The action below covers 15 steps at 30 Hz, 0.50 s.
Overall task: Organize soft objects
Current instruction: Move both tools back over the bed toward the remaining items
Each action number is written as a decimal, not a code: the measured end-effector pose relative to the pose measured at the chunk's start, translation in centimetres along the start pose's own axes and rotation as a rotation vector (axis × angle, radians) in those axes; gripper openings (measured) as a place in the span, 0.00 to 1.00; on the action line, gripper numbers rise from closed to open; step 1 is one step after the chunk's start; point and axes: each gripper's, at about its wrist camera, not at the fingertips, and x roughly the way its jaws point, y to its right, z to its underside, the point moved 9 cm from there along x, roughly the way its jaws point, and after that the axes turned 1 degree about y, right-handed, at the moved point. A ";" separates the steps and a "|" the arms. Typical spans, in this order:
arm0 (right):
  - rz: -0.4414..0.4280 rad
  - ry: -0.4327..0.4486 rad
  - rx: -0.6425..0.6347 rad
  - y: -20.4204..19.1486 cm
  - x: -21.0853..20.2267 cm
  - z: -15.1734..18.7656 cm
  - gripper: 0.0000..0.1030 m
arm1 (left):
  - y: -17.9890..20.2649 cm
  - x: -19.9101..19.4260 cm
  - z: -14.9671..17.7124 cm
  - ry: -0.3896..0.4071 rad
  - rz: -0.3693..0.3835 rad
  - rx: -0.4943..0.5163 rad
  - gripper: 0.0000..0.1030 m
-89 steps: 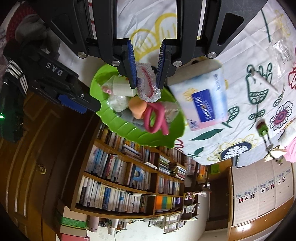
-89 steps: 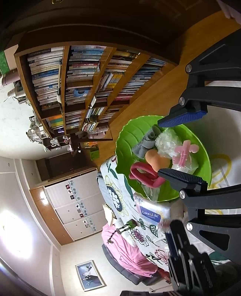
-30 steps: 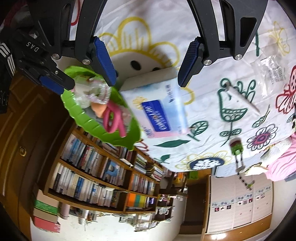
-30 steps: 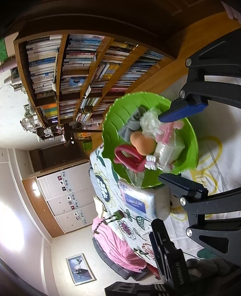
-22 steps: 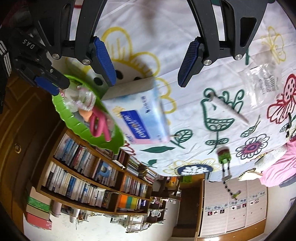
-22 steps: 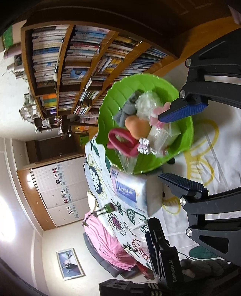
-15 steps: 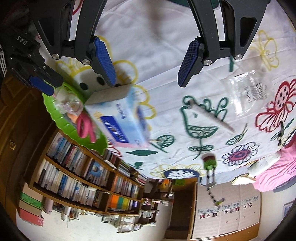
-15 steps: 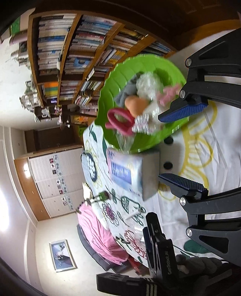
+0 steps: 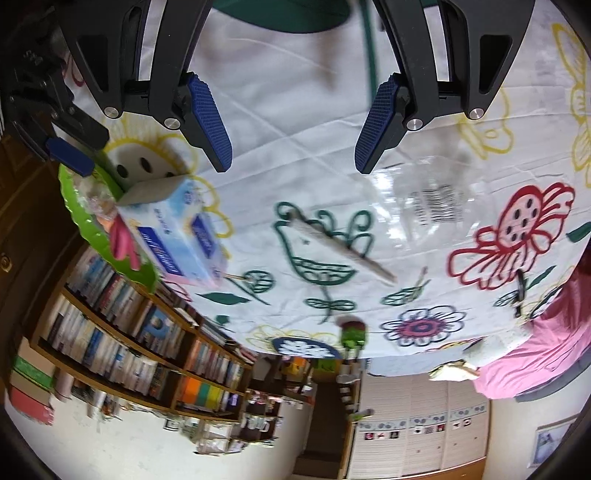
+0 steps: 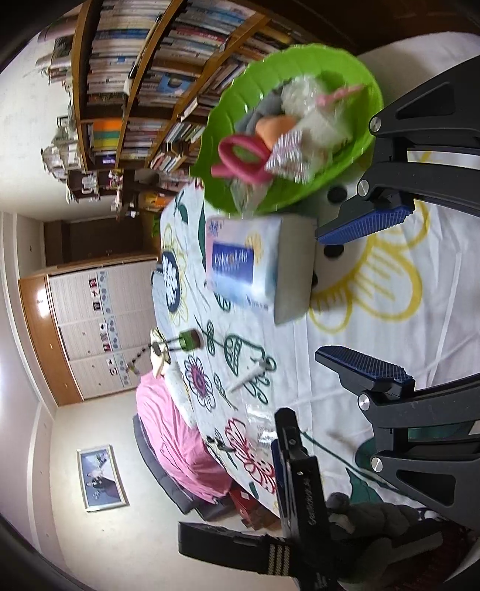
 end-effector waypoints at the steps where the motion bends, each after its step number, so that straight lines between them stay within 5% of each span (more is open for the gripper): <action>1: -0.009 -0.005 -0.005 -0.4 0.2 0.0 0.59 | -0.6 0.0 0.0 -0.001 -0.012 -0.009 0.68; 11: -0.120 -0.059 -0.026 -4.6 2.1 0.0 0.60 | -6.8 -0.5 0.1 0.003 -0.105 -0.093 0.68; 15: -0.159 -0.070 -0.049 -6.3 2.7 -0.2 0.73 | -9.5 -0.2 -0.2 0.007 -0.155 -0.134 0.74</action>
